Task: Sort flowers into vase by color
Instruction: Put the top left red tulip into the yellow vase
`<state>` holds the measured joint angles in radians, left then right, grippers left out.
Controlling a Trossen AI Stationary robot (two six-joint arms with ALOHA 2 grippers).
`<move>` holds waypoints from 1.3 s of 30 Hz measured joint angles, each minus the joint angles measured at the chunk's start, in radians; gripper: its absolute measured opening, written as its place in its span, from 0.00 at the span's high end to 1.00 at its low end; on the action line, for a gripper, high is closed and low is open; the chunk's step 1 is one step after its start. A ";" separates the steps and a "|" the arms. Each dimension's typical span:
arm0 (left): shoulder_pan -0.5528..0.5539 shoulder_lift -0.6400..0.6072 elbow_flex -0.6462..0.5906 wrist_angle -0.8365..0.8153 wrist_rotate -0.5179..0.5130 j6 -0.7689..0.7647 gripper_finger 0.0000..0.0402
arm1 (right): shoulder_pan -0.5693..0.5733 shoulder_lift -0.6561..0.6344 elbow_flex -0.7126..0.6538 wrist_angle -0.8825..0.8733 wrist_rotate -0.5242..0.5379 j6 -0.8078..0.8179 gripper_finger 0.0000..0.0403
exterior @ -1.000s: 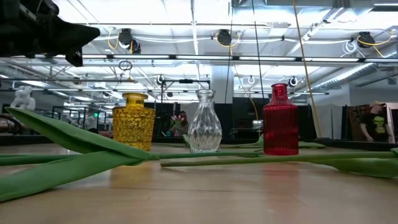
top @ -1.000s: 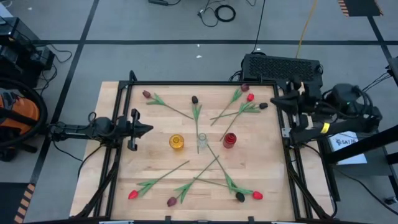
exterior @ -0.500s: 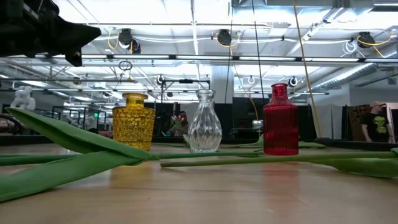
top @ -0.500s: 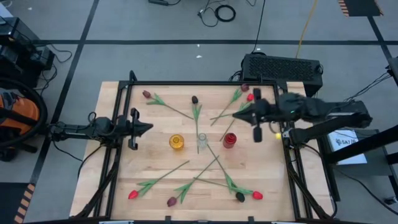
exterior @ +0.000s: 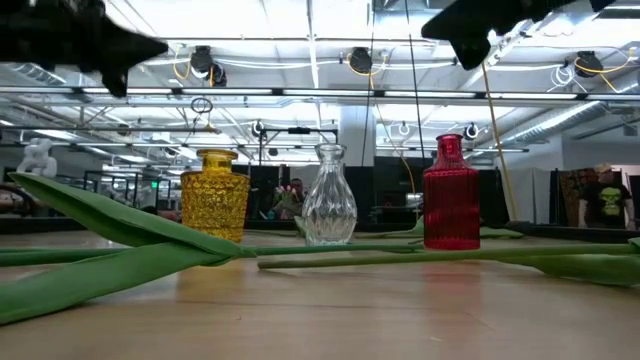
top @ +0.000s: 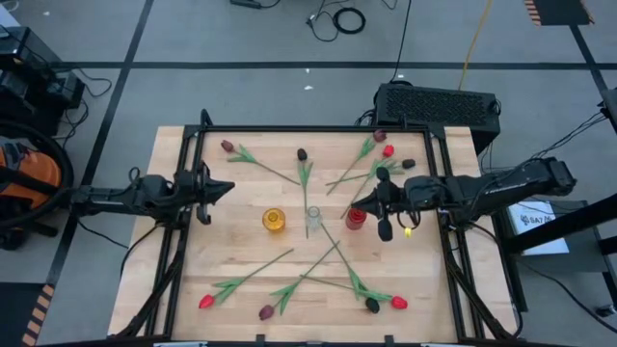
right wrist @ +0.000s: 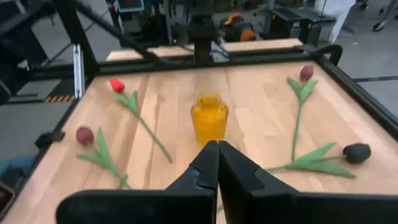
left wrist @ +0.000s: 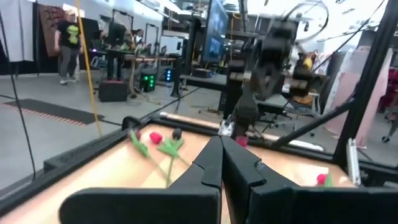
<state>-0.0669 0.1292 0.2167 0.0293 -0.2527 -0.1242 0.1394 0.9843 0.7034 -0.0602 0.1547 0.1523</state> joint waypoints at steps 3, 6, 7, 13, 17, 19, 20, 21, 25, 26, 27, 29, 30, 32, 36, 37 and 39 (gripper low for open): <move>0.000 0.110 0.133 -0.051 0.000 0.000 0.99 | 0.000 0.003 -0.013 -0.024 0.001 -0.011 1.00; 0.000 0.244 0.293 -0.135 -0.001 0.019 0.99 | -0.002 0.018 -0.017 -0.023 0.003 -0.053 1.00; 0.000 0.291 0.350 -0.152 -0.009 0.041 0.99 | -0.004 0.022 -0.017 -0.024 0.007 -0.069 1.00; -0.007 0.610 0.700 -0.281 -0.001 0.168 0.99 | -0.022 0.038 -0.018 -0.024 0.010 -0.077 1.00; -0.034 0.790 0.841 -0.427 0.033 0.187 0.99 | -0.022 0.038 -0.017 -0.026 0.010 -0.035 1.00; -0.048 0.848 0.840 -0.443 0.092 0.187 0.99 | -0.022 0.038 -0.017 -0.026 0.010 -0.018 1.00; -0.054 0.876 0.836 -0.442 0.115 0.187 0.99 | -0.022 0.038 -0.017 -0.026 0.010 -0.007 1.00; -0.062 0.900 0.831 -0.437 0.131 0.185 0.99 | -0.022 0.038 -0.017 -0.026 0.009 0.005 1.00; -0.084 0.992 0.801 -0.423 0.122 0.125 0.99 | -0.022 0.038 -0.017 -0.026 0.006 0.053 1.00; -0.089 1.013 0.799 -0.415 0.114 0.107 0.99 | -0.022 0.038 -0.017 -0.026 0.006 0.069 1.00; -0.094 1.030 0.799 -0.409 0.106 0.099 0.99 | -0.022 0.038 -0.017 -0.026 0.005 0.089 1.00; -0.104 1.058 0.799 -0.395 0.082 0.086 0.99 | -0.022 0.038 -0.017 -0.026 0.005 0.121 1.00; -0.107 1.071 0.799 -0.394 0.061 0.086 0.99 | -0.022 0.038 -0.017 -0.025 0.005 0.125 1.00; -0.108 1.092 0.799 -0.396 0.025 0.105 0.99 | -0.022 0.038 -0.017 -0.025 0.005 0.121 1.00; -0.095 1.118 0.799 -0.394 -0.017 0.110 0.99 | -0.022 0.038 -0.017 -0.026 0.008 0.070 1.00; -0.092 1.125 0.799 -0.394 -0.019 0.113 0.99 | -0.021 0.038 -0.017 -0.026 0.018 0.067 1.00; -0.082 1.138 0.799 -0.395 -0.019 0.117 0.99 | -0.022 0.038 -0.017 -0.029 0.058 0.066 1.00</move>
<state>-0.1487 1.2671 1.0156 -0.3652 -0.2715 -0.0070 0.1177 1.0218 0.6861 -0.0890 0.2124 0.2184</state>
